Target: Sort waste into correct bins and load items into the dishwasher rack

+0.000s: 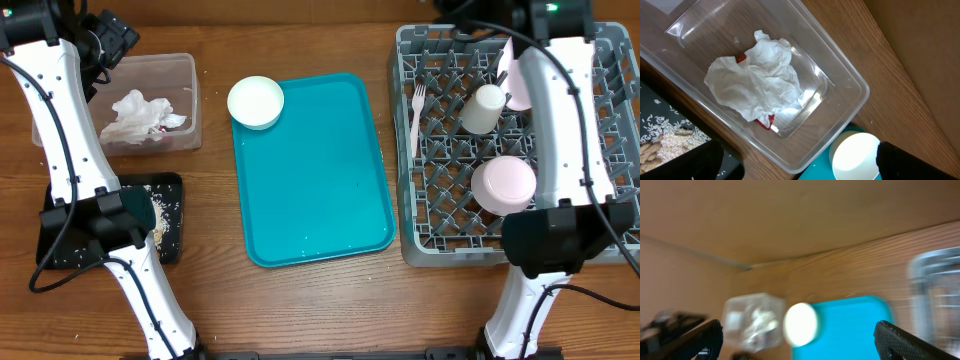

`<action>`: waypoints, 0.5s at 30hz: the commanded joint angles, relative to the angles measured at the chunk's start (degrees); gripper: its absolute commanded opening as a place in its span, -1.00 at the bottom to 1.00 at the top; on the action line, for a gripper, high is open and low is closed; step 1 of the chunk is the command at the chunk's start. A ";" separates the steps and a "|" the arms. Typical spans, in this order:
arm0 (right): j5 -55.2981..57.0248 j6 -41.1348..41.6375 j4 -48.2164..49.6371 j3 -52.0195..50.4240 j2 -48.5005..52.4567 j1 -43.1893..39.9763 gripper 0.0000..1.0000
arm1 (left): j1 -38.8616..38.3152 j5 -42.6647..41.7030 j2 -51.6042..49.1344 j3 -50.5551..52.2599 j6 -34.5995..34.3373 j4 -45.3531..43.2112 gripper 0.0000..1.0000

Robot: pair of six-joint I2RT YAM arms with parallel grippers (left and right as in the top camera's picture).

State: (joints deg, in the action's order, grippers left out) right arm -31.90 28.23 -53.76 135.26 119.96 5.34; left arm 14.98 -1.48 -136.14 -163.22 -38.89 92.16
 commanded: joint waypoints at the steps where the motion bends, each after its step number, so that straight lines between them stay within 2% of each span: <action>1: -3.13 2.89 0.72 1.20 -1.22 5.16 1.00 | -0.39 0.42 0.11 0.00 -0.33 0.15 1.00; 6: 7.37 2.89 -0.11 1.20 -1.22 10.14 1.00 | -0.39 -1.99 0.11 0.00 -0.57 -0.09 0.99; 15: 11.76 2.89 -2.97 1.20 -1.22 8.92 1.00 | -0.39 -8.41 0.11 0.00 -0.52 1.01 1.00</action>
State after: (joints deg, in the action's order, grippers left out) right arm -21.98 30.94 -55.51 135.26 119.96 15.51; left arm 14.98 -7.14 -136.14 -163.22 -39.05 92.44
